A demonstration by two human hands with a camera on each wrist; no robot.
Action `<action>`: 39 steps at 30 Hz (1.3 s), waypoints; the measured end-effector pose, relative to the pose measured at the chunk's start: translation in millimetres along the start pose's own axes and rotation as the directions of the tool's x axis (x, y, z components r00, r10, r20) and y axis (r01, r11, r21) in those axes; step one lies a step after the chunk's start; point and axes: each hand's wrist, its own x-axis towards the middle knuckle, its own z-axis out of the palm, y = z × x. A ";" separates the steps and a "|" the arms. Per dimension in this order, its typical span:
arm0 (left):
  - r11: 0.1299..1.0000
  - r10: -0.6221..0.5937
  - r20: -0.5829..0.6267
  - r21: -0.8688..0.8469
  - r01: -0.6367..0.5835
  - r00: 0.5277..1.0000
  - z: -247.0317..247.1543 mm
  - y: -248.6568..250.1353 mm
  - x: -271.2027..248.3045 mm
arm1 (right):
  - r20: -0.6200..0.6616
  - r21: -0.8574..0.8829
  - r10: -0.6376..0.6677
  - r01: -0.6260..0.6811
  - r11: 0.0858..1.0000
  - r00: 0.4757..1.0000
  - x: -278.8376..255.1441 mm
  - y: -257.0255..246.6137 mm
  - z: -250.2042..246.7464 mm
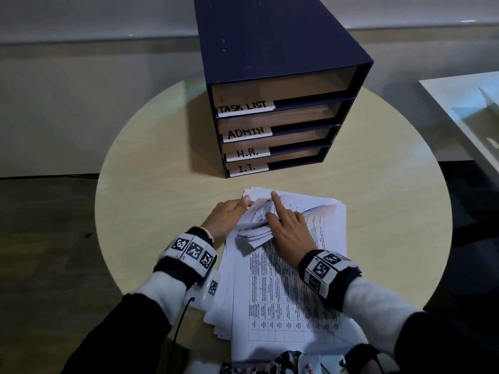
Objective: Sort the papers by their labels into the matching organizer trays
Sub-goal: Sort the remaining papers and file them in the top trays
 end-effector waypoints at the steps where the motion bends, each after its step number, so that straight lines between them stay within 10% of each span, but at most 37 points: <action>1: 1.000 0.004 -0.001 -0.025 -0.004 1.000 0.8 -2.5 2.2 | -0.004 0.004 0.000 0.000 1.000 1.000 -0.2 0.6 0.6; 14: 0.996 0.003 -0.004 -0.088 -0.003 1.000 1.9 7.6 8.8 | -0.072 0.005 -0.032 0.032 0.999 0.997 -1.4 3.2 3.5; 22: 0.886 -0.244 0.008 -0.405 0.226 0.970 8.3 -5.2 15.9 | -0.193 -0.016 -0.054 0.052 0.999 0.980 -2.9 8.0 5.5; 28: 0.840 -0.176 0.195 -0.481 0.250 0.965 3.6 1.1 -5.7 | -0.113 0.194 0.153 -0.129 0.972 0.982 15.6 15.3 -20.6; 34: 0.888 -0.098 0.065 -0.445 0.117 0.993 18.9 8.0 -5.8 | -0.007 0.307 0.295 -0.279 0.910 0.956 41.3 19.2 -47.1; 37: 0.942 -0.134 -0.099 -0.320 0.096 0.986 23.8 18.0 0.5 | -0.064 0.417 0.433 -0.370 0.830 0.899 39.8 27.6 -54.6; 39: 0.929 -0.158 -0.176 -0.360 0.086 0.972 20.6 25.5 -2.0 | -0.134 0.474 0.644 -0.522 0.709 0.753 30.5 45.5 -59.4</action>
